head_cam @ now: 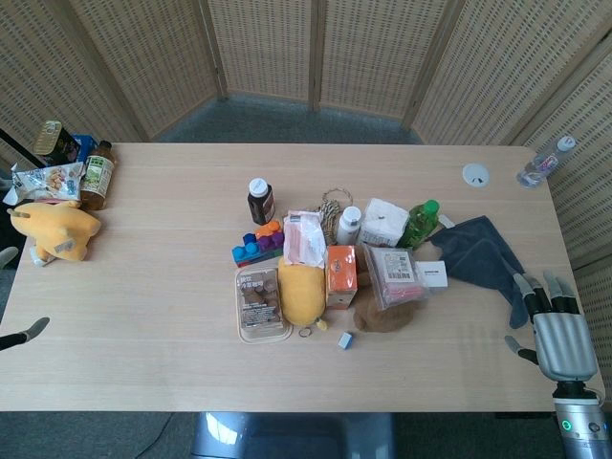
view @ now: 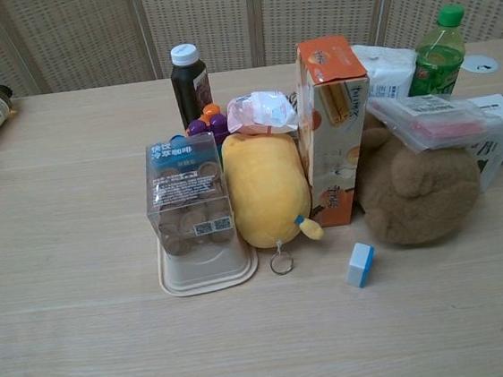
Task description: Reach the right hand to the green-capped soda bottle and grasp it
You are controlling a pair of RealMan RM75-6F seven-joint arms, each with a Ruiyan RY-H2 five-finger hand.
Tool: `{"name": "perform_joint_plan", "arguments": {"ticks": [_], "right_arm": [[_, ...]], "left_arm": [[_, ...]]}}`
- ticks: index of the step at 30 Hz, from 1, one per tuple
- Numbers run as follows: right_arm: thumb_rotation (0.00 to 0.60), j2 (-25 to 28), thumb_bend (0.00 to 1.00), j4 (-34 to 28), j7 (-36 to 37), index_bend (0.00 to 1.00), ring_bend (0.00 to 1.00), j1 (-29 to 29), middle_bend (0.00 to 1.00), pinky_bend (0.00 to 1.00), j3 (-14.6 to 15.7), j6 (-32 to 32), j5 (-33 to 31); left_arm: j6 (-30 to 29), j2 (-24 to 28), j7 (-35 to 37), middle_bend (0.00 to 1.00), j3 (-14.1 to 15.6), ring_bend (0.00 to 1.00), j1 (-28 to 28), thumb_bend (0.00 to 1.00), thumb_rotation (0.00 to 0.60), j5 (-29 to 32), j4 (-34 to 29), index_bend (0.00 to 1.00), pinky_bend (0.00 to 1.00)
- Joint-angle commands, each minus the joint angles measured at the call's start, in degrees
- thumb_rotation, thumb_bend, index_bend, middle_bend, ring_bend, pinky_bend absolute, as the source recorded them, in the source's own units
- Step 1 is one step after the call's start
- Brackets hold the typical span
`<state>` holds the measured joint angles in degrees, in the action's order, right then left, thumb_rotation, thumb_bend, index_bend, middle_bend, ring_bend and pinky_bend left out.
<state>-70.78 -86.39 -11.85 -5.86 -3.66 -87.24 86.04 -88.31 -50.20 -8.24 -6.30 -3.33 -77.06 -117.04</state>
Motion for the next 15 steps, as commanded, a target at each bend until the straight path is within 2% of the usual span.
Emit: {"name": "perform_joint_plan", "arguments": {"ticks": [1,8,11,15], "right_arm": [[0.6,-0.16,0.0,0.18,-0.12,0.1,0.0,-0.04,0.0,0.0,0.01,0.2,0.01],[0.6,-0.1,0.0,0.35,2.93,0.1,0.0,-0.51,0.0,0.0,-0.68,1.23,-0.5],[0.6,0.47,0.0,0.82,6.61,0.1,0.0,-1.7,0.0,0.0,-1.96,2.56,-1.08],[0.6,1.37,0.0,2.32,14.0,0.07,0.0,-5.36,0.0,0.0,-5.14,6.15,-2.01]], "left_arm": [[0.03,-0.08,-0.12,0.0,0.04,0.0,-0.03,0.0,0.6,-0.04,0.04,0.15,0.0],[-0.45,0.07,0.11,0.0,-0.14,0.0,0.13,0.0,0.6,-0.01,0.04,0.15,0.0],[-0.28,-0.08,-0.17,0.0,-0.16,0.0,0.05,0.0,0.6,0.37,0.33,0.15,0.0],[0.19,-0.7,-0.87,0.0,-0.26,0.0,-0.31,0.0,0.6,0.97,0.83,0.15,0.0]]}}
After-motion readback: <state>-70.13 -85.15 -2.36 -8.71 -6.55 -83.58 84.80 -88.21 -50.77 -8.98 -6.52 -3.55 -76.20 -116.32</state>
